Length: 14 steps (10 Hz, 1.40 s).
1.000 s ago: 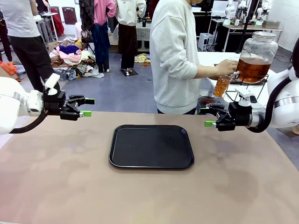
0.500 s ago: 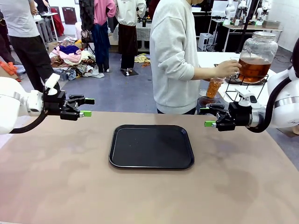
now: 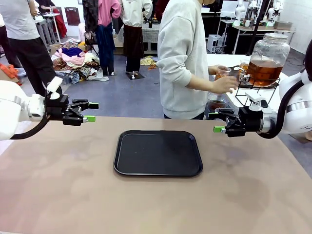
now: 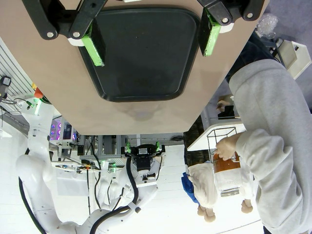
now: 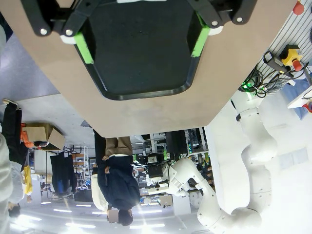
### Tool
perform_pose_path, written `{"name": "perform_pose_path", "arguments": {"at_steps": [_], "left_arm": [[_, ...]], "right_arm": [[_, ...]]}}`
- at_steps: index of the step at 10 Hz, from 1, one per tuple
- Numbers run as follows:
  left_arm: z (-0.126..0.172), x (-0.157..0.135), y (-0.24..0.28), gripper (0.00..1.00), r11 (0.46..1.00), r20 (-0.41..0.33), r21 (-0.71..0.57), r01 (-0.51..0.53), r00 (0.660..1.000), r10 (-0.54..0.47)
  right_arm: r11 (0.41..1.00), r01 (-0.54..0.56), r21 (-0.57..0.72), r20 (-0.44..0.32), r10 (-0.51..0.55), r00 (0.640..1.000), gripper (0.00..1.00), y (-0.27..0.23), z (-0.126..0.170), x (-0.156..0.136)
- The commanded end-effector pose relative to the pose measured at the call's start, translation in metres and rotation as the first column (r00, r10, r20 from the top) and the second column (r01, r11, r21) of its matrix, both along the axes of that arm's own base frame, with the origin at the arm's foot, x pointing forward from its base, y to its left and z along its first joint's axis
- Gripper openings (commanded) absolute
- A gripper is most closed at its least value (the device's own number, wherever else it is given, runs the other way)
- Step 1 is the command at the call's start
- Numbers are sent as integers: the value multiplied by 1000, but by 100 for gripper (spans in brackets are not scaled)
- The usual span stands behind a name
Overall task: Pour the drink into the iced cup.
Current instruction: Open the gripper to release the iced cup you were holding.
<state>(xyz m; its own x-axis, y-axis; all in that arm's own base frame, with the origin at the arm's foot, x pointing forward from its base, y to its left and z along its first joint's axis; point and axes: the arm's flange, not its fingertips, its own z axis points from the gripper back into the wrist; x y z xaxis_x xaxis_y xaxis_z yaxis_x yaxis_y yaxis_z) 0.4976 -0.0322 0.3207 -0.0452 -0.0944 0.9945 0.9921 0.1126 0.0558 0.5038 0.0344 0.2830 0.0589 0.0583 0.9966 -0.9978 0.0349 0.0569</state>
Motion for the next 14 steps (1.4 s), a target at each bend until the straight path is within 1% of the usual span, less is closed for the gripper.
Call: {"name": "perform_pose_path", "arguments": {"at_steps": [1, 14], "left_arm": [[2, 0, -1, 100, 1000, 3, -7, -7, 1000, 7], [2, 0, -1, 100, 1000, 3, -7, -7, 1000, 7]], "right_arm": [[1000, 4, -4, 3, -4, 1000, 100, 2, 2, 2], [1000, 4, -4, 3, -4, 1000, 100, 2, 2, 2]]}}
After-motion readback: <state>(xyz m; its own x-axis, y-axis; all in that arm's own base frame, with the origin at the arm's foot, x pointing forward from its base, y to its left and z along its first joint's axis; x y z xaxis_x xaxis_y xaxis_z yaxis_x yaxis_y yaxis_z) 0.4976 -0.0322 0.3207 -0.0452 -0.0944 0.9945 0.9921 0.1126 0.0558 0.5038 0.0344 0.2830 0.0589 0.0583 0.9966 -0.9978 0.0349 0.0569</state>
